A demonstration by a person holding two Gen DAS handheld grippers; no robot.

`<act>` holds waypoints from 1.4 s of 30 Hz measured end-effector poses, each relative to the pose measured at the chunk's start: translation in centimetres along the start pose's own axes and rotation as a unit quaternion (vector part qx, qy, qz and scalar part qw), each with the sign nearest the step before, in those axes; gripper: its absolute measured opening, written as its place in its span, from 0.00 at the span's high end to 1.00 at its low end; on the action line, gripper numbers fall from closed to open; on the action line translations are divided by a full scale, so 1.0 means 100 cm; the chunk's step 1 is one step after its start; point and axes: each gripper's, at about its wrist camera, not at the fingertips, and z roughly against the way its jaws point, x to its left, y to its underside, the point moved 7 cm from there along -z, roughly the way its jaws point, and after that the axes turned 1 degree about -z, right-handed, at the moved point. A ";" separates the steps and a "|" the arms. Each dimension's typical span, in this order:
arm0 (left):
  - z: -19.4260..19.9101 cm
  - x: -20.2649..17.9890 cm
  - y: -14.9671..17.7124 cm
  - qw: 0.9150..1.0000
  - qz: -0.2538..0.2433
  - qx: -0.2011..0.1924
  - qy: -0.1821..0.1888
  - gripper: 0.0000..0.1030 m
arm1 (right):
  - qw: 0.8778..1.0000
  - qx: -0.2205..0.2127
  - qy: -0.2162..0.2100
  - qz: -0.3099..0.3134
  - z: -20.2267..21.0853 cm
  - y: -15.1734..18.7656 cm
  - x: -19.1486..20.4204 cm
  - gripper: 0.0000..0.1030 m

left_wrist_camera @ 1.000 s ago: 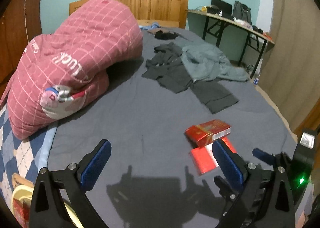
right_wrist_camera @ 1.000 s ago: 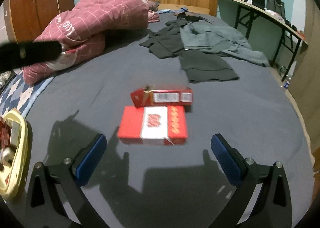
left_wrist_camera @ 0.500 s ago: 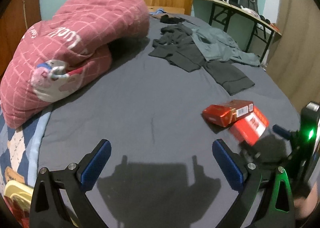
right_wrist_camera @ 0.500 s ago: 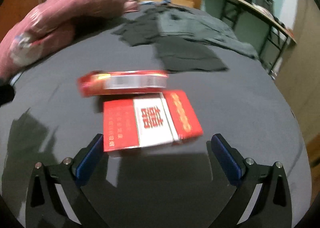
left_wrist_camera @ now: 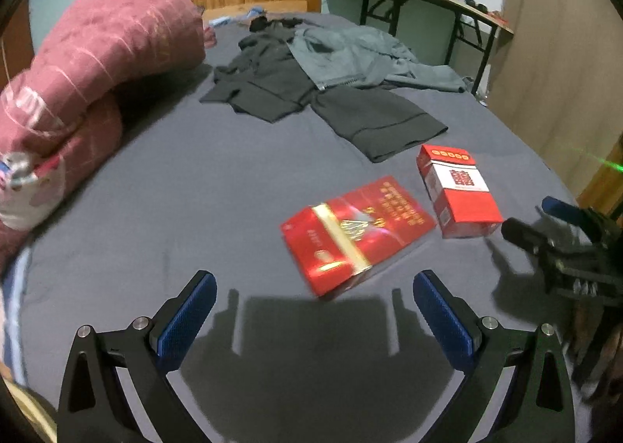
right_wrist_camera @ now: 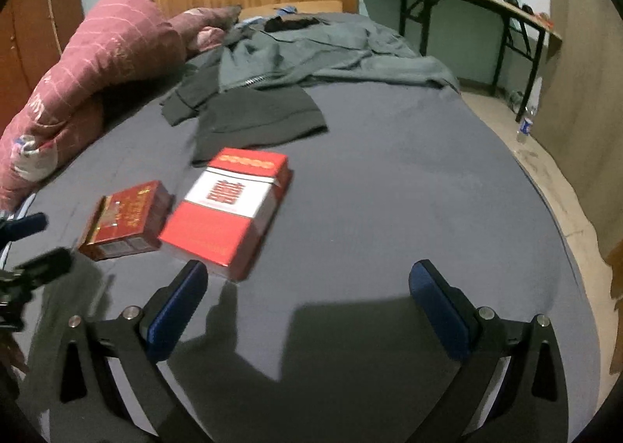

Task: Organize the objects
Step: 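Grasp a red Diamond box with the left tool while the right tool grasps a red-white box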

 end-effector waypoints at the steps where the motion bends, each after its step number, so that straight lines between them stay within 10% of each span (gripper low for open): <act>1: -0.004 -0.003 0.000 1.000 0.005 0.000 0.003 0.00 | 1.000 -0.004 -0.005 -0.005 0.002 -0.002 0.003 0.00; 7: -0.016 -0.026 0.002 0.994 -0.101 -0.019 0.043 0.00 | 1.000 0.003 -0.023 0.007 -0.002 -0.014 0.022 0.00; 23: -0.066 -0.042 -0.022 0.931 -0.341 -0.027 0.131 0.00 | 0.997 0.048 -0.015 -0.060 -0.047 -0.044 0.030 0.00; 29: -0.082 -0.044 -0.023 0.954 -0.271 -0.023 0.129 0.18 | 0.995 0.089 0.019 -0.031 -0.082 -0.038 0.033 0.04; 34: -0.075 -0.040 -0.015 0.977 -0.186 -0.013 0.098 0.34 | 0.997 0.063 0.044 -0.002 -0.062 -0.025 0.024 0.44; 42: -0.026 -0.005 0.036 0.997 -0.047 -0.011 0.057 0.42 | 0.998 0.062 0.024 0.002 0.000 0.030 0.014 0.44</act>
